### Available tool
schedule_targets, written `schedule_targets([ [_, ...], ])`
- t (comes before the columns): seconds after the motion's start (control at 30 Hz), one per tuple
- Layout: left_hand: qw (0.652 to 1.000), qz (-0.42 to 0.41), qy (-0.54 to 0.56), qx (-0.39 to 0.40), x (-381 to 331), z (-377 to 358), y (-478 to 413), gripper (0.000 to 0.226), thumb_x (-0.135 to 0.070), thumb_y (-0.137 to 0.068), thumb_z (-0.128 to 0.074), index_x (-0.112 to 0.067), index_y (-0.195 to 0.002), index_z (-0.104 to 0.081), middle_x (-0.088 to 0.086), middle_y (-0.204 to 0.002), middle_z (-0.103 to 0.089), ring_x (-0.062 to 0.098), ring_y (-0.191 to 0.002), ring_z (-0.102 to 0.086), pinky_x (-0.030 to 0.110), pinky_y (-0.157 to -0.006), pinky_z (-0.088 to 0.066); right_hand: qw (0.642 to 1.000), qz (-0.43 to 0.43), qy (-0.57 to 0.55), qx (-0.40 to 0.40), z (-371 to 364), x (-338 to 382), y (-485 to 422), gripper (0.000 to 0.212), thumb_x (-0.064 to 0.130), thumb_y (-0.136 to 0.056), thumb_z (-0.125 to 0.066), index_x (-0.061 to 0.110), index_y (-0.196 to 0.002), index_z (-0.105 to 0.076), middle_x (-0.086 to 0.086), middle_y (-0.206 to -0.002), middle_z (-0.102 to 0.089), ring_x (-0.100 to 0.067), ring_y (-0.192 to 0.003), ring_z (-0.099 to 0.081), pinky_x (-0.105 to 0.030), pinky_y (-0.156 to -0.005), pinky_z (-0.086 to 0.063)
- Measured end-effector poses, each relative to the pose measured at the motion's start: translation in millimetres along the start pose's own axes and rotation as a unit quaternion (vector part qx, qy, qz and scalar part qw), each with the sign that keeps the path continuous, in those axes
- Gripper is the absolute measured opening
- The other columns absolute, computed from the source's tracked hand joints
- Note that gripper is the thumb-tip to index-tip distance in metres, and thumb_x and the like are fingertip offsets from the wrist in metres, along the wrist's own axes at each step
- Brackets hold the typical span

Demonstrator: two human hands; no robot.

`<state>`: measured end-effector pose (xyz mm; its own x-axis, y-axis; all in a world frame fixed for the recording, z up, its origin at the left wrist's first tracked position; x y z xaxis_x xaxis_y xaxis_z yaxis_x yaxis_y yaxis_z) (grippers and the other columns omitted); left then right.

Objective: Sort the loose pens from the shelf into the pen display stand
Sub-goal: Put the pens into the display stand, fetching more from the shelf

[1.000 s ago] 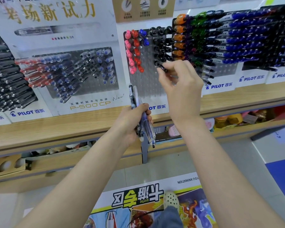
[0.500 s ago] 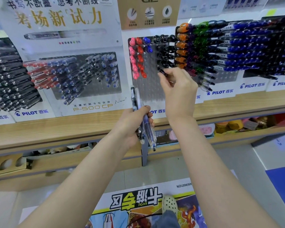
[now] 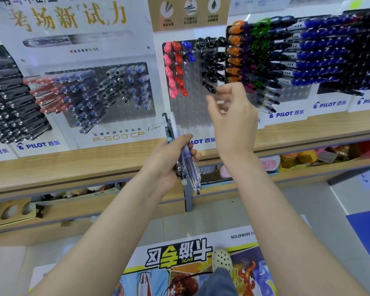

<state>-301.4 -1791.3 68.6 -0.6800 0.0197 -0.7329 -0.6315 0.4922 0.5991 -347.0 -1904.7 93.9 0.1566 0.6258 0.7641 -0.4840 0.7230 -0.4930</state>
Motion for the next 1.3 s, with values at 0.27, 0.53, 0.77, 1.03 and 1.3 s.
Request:
schedule_targets([
  [0.27,0.997,-0.030,0.000,-0.066,7.7,8.2,-6.2,0.024,-0.023,-0.089,-0.064,-0.010,-0.073,-0.052,0.004,-0.059,-0.053,0.018,-0.055,-0.055,0.032,-0.061,-0.052,0.897,-0.208,-0.120,0.370,5.0,-21.3,59.9,0.032,0.044,-0.088,-0.054,0.013,-0.085,-0.061,0.005,-0.064,-0.062,-0.013,-0.051,-0.058,-0.037,-0.058,-0.056],
  [0.53,0.996,-0.044,0.001,-0.074,13.5,7.5,-7.8,0.028,-0.035,-0.093,-0.055,-0.011,-0.078,-0.056,-0.001,-0.054,-0.050,0.013,-0.048,-0.049,0.029,-0.055,-0.046,0.858,-0.205,-0.159,0.442,10.0,-19.3,66.1,0.019,0.019,-0.094,-0.052,0.023,-0.085,-0.067,0.011,-0.065,-0.065,-0.009,-0.058,-0.063,-0.031,-0.058,-0.058],
  [0.77,0.994,-0.046,-0.004,-0.101,16.7,8.6,-2.8,0.037,-0.037,-0.094,-0.052,-0.007,-0.072,-0.055,0.010,-0.072,-0.060,0.025,-0.070,-0.060,0.049,-0.082,-0.055,0.904,-0.204,-0.079,0.367,14.2,-23.7,68.8,0.018,0.024,-0.093,-0.053,0.017,-0.086,-0.068,0.000,-0.079,-0.072,-0.018,-0.075,-0.068,-0.043,-0.076,-0.056],
  [1.03,0.995,-0.042,0.005,-0.096,9.8,27.4,4.7,0.047,-0.041,-0.096,-0.045,-0.005,-0.070,-0.061,0.013,-0.079,-0.069,0.023,-0.065,-0.066,0.041,-0.066,-0.059,0.955,-0.106,-0.060,0.271,13.9,1.6,78.0,0.010,0.022,-0.088,-0.061,0.015,-0.084,-0.066,0.007,-0.072,-0.070,-0.007,-0.067,-0.064,-0.023,-0.066,-0.051],
  [1.3,0.985,-0.020,0.107,-0.131,0.5,67.2,11.3,0.030,-0.035,-0.094,-0.051,-0.008,-0.080,-0.052,0.003,-0.063,-0.059,0.010,-0.042,-0.060,0.023,-0.048,-0.054,0.987,-0.001,-0.069,0.146,-3.8,20.4,72.0,0.023,0.014,-0.087,-0.064,0.015,-0.110,-0.069,-0.005,-0.072,-0.067,-0.022,-0.065,-0.062,-0.035,-0.064,-0.051],
])
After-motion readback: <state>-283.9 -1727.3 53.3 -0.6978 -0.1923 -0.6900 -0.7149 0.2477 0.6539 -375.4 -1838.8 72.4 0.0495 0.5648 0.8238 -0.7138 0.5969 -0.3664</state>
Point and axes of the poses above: each hand's wrist, its own y-axis away from the middle knuckle, its own z-axis out of the back of the hand, x = y × z, the point moved 2 cm from there along -y, towards the middle knuckle
